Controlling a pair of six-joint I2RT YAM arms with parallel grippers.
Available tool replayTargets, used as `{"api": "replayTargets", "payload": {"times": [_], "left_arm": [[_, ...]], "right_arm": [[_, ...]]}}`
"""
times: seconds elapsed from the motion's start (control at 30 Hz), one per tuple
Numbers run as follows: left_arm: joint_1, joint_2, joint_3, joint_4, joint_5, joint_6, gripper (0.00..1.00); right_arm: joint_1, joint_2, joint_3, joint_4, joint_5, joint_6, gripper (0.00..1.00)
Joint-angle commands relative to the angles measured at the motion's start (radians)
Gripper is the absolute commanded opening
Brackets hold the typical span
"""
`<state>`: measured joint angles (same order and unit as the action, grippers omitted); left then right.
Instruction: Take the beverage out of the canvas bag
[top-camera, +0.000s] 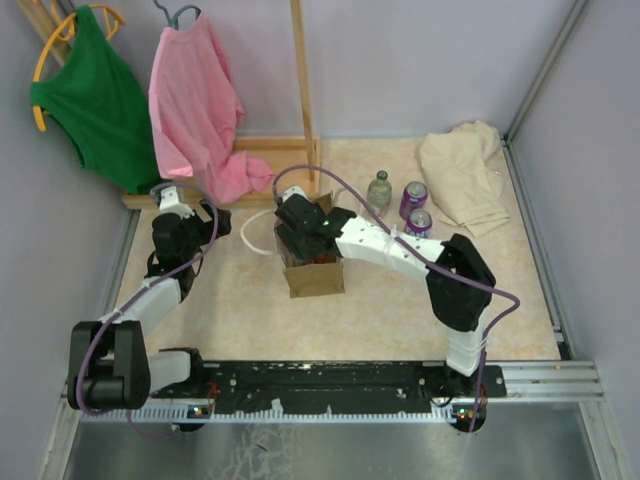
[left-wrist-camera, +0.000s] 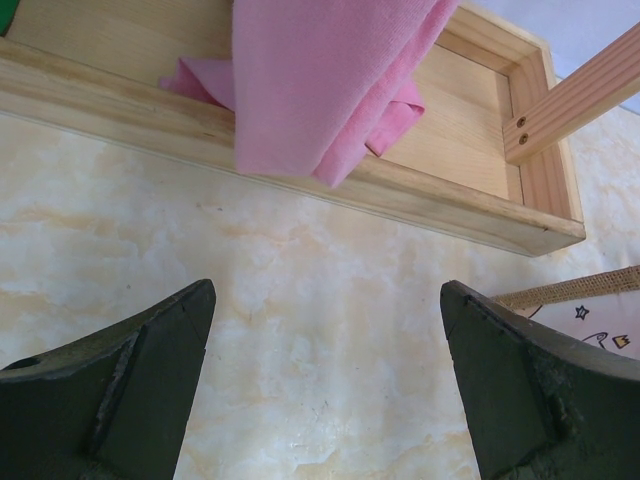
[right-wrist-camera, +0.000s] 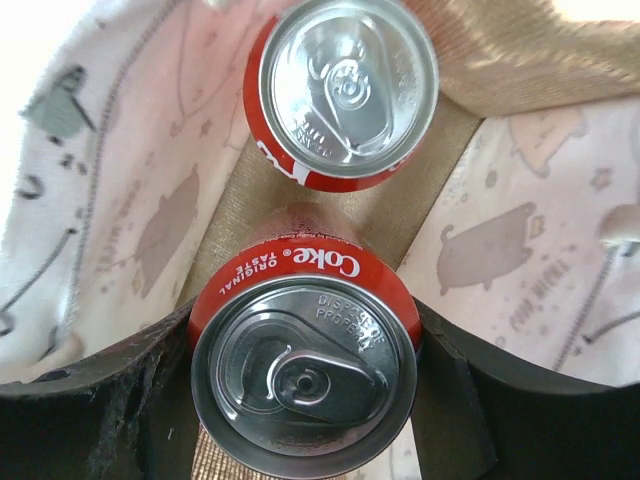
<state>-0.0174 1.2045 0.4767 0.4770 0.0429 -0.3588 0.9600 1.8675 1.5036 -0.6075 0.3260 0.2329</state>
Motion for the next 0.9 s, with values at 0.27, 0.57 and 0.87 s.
{"api": "replayTargets", "payload": {"times": [0.27, 0.57, 0.87], "left_arm": [[-0.006, 0.008, 0.031, 0.014, 0.003, 0.008, 1.0], [-0.007, 0.009, 0.027, 0.017, 0.006, 0.004, 1.0], [-0.006, 0.008, 0.019, 0.024, 0.012, -0.003, 1.0]], "right_arm": [[0.016, -0.167, 0.196, 0.01, 0.04, -0.062, 0.0], [0.016, -0.174, 0.359, -0.042, 0.155, -0.16, 0.0], [0.011, -0.291, 0.404, 0.047, 0.342, -0.266, 0.0]]}}
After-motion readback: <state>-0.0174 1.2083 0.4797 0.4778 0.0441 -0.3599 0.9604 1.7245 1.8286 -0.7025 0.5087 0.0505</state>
